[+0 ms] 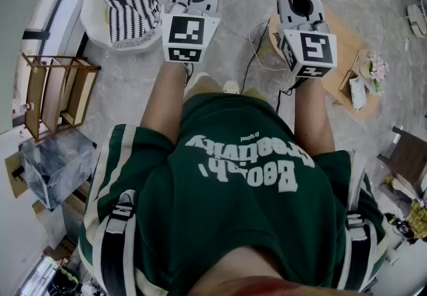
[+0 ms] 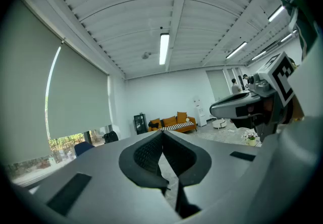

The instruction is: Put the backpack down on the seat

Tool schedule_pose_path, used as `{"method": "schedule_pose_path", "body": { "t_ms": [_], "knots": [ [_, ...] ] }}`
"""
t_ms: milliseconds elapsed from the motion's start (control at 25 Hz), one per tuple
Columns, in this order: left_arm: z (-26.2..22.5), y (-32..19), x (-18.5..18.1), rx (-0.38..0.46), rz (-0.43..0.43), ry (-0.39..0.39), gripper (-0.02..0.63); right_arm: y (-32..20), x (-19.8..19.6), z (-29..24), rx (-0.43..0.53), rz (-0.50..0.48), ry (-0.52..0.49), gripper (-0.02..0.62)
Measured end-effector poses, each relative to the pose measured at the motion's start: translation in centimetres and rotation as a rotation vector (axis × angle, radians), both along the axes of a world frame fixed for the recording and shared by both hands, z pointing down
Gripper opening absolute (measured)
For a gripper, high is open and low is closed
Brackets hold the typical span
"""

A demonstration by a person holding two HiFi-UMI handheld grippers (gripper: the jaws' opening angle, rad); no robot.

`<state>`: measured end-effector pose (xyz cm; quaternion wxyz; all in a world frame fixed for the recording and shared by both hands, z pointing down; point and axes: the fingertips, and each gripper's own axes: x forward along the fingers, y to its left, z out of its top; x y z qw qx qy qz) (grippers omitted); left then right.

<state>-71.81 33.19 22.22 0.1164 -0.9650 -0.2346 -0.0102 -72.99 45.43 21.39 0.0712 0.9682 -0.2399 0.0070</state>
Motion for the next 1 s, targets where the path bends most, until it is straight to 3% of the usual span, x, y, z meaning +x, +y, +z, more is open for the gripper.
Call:
{"method": "schedule_pose_path", "body": {
  "t_ms": [640, 840, 1000],
  "knots": [
    [-0.3, 0.0, 0.8, -0.001, 0.010, -0.007, 0.018, 0.4, 0.5, -0.3, 0.027, 0.015, 0.024, 0.035],
    [0.1, -0.7, 3.5, -0.007, 0.017, -0.010, 0.018, -0.3, 3.0, 0.9, 0.011, 0.018, 0.005, 0.035],
    [1.1, -1.9, 7.8, 0.001, 0.030, -0.018, 0.018, -1.6, 7.0, 1.6, 0.006, 0.037, -0.004, 0.035]
  ]
}}
